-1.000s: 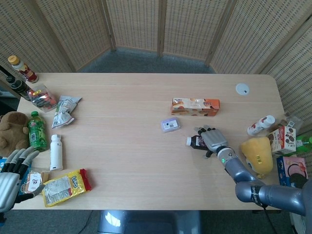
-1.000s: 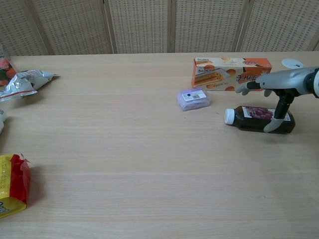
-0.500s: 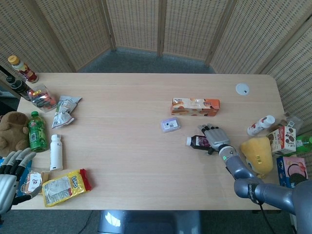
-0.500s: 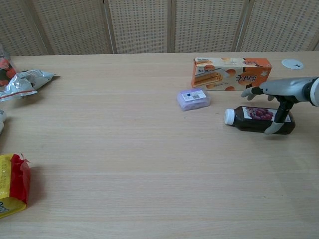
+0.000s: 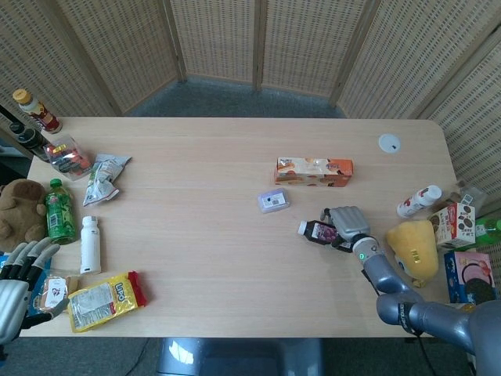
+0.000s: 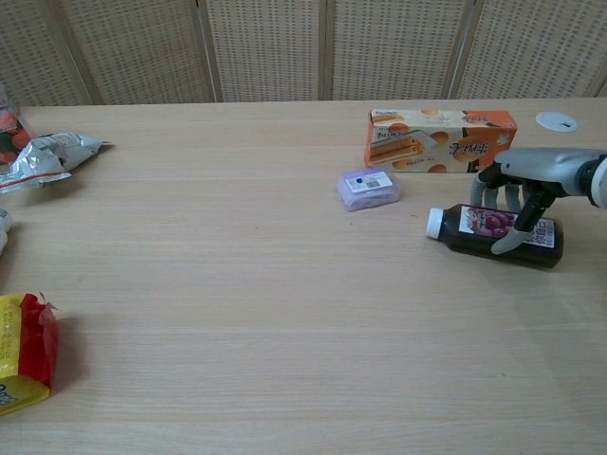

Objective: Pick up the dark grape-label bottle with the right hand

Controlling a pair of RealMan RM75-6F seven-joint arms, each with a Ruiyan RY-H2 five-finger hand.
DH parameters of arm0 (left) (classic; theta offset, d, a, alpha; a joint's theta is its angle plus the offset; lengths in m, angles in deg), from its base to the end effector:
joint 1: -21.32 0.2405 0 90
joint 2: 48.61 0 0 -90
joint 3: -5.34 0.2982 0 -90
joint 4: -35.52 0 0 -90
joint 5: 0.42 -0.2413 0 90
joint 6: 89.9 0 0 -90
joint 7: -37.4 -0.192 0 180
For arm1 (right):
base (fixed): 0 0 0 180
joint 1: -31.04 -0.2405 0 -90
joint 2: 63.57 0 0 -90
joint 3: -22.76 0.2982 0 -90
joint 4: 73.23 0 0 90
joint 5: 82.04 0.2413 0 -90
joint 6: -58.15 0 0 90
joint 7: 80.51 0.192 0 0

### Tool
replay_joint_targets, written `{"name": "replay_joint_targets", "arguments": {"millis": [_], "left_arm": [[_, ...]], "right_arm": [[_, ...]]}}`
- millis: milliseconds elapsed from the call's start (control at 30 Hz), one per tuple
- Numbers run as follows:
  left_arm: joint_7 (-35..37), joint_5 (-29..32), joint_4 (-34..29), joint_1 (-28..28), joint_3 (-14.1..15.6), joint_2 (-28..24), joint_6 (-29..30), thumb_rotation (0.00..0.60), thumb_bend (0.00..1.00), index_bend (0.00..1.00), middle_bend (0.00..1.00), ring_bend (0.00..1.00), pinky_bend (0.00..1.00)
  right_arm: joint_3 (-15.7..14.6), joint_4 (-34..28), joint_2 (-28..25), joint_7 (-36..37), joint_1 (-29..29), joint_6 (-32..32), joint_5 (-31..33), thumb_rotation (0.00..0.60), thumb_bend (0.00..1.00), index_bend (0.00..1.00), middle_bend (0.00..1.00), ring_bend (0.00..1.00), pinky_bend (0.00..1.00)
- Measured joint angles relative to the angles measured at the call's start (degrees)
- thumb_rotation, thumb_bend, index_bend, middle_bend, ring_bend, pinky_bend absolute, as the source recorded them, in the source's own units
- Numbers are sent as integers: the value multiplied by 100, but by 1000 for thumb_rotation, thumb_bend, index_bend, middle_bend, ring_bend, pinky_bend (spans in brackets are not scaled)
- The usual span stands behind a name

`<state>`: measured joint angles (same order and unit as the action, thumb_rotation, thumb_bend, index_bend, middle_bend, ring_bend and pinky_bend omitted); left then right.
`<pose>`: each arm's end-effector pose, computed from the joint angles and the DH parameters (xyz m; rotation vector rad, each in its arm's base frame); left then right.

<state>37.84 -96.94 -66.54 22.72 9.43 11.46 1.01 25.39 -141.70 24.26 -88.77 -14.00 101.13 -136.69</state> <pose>-0.3214 0.1662 0.1446 -1.4358 -1.0047 -0.9955 -0.2818 -0.4543 -0.0621 1.8025 -1.1484 0.6119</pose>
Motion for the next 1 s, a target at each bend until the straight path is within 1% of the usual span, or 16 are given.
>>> {"name": "replay_joint_targets", "arguments": {"millis": [33,133,267,400,500,700,833,1000], "left_arm": [[10,3,7,6,0,0,9,600,225,118,74,0,0],[36,18,23,17,-1,-14,23,600,226,118,74,0,0],[59,12,35,17,-7,-20,33,600,225,118,74,0,0],[70,18,54,8,-6,-2,6,600,224,118,74,0,0],[72,18,62,-7,-8,15,-18,600,225,119,75,0,0],[75,5,71,-33,-18,45,-45,600,225,118,74,0,0],[86,-5,79,-31,-16,51,-34,600,224,118,74,0,0],[95,-42,84,-3,0,52,25,600,225,119,74,0,0]], "right_arm": [[21,48,37,93,39,49,-110,600,122,546,912,768,709],[73,153,108,372,135,169,-398,600,133,599,976,852,793],[141,202,104,654,240,332,-778,600,140,619,996,879,814],[230,-17,-81,714,298,480,-944,600,140,619,997,880,814],[338,-369,-315,744,330,603,-1010,600,141,620,999,884,814],[634,-1362,-969,676,364,846,-1056,600,140,623,1000,888,814],[904,-2106,-1494,563,349,939,-975,600,138,627,1000,888,814],[1233,-2790,-2063,423,299,1012,-791,600,136,630,1000,889,814]]}}
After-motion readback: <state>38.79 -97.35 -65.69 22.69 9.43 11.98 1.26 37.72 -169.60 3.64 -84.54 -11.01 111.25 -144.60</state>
